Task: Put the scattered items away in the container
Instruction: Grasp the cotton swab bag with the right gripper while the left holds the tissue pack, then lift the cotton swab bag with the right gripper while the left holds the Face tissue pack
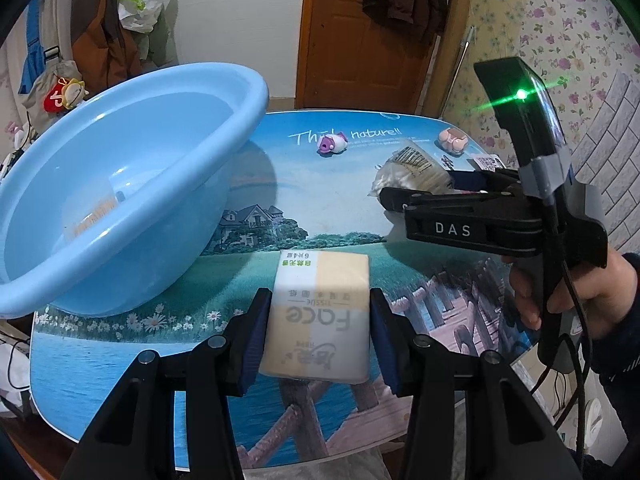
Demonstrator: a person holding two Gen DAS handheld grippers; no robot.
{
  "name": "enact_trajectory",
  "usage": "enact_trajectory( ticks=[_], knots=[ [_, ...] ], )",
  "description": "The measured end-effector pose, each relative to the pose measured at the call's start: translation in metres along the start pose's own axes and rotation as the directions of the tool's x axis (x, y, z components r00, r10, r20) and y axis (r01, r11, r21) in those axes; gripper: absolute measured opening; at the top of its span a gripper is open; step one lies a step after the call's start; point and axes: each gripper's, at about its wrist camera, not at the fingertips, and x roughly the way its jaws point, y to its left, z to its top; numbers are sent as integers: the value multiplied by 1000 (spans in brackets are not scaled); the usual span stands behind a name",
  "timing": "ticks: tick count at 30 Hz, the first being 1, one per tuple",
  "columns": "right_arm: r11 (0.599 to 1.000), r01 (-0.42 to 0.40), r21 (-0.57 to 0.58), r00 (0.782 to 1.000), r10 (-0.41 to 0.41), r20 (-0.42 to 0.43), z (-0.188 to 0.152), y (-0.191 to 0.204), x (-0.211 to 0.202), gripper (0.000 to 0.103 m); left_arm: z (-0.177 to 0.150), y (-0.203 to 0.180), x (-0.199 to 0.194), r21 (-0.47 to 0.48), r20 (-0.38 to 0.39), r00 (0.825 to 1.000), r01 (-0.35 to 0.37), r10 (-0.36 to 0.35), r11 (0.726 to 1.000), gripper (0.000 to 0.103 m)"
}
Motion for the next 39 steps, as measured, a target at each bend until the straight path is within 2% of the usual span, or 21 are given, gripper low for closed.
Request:
enact_trajectory(
  ticks=[10,21,31,39],
  knots=[
    [999,-12,31,998,10,59,-8,-3,-23,72,-1,-2,-11,5,19,1000,-3,3,1000,46],
    [999,22,43,991,-27,130,-10,6,-71,72,2,-8,-35,14,67,998,-18,17,1000,46],
    [995,49,84,978,-65,199,-43,10,-134,72,-3,-17,-60,27,113,993,-39,36,999,45],
    [984,68,166,979,-98,180,-62,4,-150,72,-6,-26,-67,33,126,991,-48,43,998,45]
  ],
)
